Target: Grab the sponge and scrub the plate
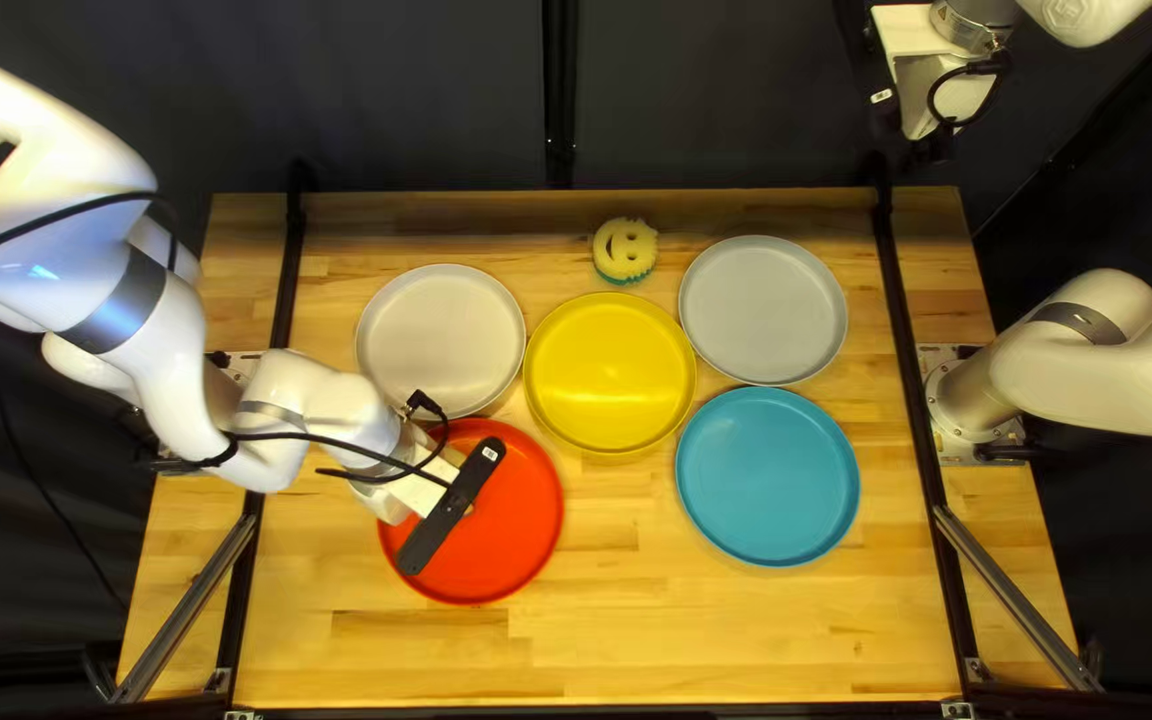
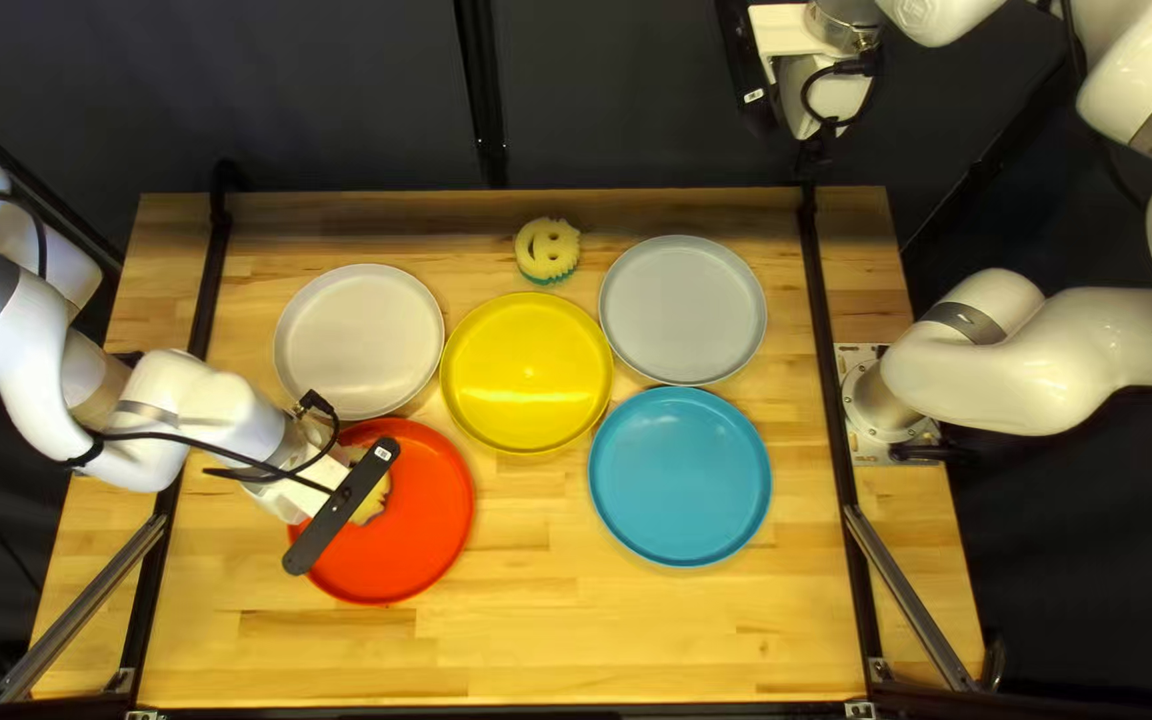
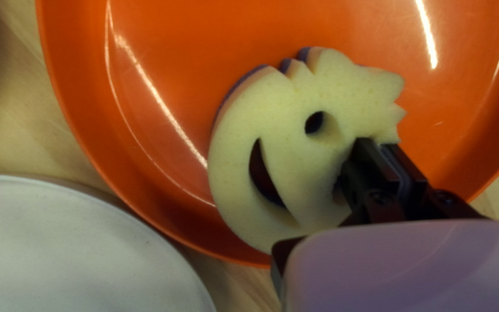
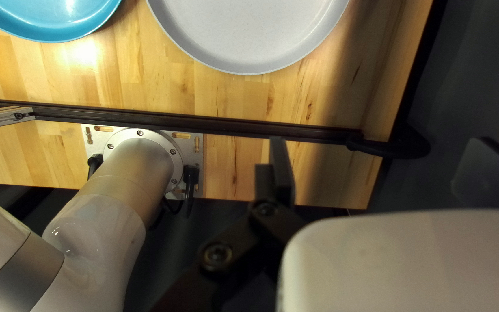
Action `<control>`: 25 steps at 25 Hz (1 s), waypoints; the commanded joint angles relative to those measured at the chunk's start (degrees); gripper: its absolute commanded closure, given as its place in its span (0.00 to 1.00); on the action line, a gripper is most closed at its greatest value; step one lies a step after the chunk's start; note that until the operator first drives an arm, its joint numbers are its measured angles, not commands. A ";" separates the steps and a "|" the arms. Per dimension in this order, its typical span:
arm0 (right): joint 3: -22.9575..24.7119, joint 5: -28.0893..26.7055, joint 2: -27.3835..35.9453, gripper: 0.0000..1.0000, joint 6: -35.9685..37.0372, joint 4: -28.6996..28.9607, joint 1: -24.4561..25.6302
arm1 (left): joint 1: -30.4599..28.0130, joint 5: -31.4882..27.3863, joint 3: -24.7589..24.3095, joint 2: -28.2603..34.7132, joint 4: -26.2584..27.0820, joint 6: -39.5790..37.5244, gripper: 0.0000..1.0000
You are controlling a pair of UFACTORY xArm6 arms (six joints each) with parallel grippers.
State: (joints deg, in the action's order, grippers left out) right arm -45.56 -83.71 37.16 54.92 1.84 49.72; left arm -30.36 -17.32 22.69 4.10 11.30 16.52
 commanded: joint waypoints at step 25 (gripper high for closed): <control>0.00 0.00 0.00 0.00 0.00 0.00 0.00 | 1.88 -0.43 -6.87 6.15 2.08 3.14 1.00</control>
State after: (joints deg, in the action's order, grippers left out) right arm -45.56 -83.71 37.16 54.92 1.84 49.72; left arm -27.55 -17.96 14.61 11.39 14.02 20.96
